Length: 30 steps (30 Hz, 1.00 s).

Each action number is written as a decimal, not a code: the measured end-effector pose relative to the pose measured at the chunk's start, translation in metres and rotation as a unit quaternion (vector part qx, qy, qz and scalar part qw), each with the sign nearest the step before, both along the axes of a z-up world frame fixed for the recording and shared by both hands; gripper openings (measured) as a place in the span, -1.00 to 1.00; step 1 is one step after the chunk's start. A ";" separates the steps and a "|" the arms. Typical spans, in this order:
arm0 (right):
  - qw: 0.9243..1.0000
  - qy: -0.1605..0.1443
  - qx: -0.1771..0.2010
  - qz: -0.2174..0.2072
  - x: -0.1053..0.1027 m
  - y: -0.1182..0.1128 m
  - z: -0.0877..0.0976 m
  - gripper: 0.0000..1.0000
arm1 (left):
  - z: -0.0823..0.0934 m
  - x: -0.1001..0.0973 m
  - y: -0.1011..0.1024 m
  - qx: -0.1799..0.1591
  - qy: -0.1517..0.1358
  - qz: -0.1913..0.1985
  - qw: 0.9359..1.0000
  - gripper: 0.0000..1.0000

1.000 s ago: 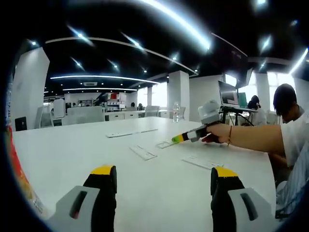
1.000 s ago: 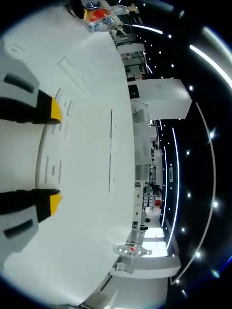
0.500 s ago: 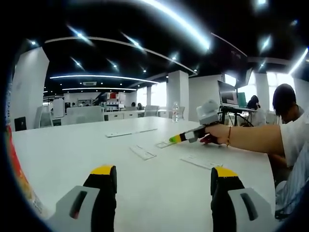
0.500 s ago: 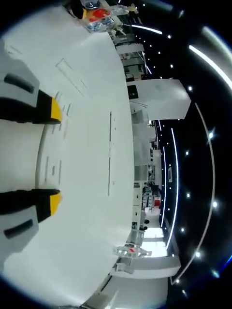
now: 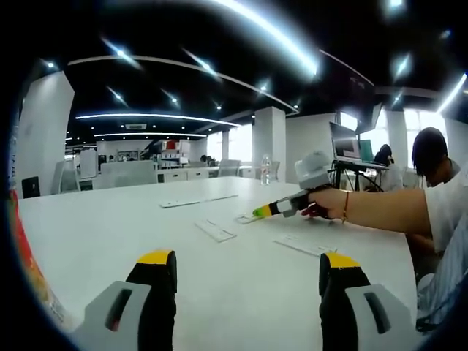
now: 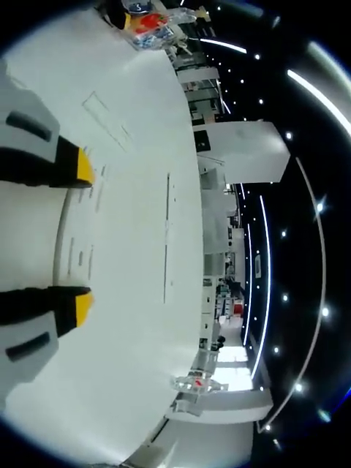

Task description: Locate the socket holder cover, grip the socket holder cover, clip it into the socket holder slot.

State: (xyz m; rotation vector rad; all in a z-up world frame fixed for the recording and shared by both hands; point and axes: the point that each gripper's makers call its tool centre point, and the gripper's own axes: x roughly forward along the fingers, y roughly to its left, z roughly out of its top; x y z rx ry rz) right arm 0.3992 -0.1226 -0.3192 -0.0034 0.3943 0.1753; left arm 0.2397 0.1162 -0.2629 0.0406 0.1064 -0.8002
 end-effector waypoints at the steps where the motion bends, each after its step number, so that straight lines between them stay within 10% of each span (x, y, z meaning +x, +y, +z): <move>1: 1.000 0.000 0.000 0.001 0.000 0.001 0.000 0.10 | 0.000 0.000 0.000 0.000 0.000 0.000 1.000 0.59; 30: 1.000 0.002 -0.002 0.002 -0.002 0.022 0.000 0.09 | 0.003 -0.005 -0.001 -0.005 -0.002 -0.010 1.000 0.59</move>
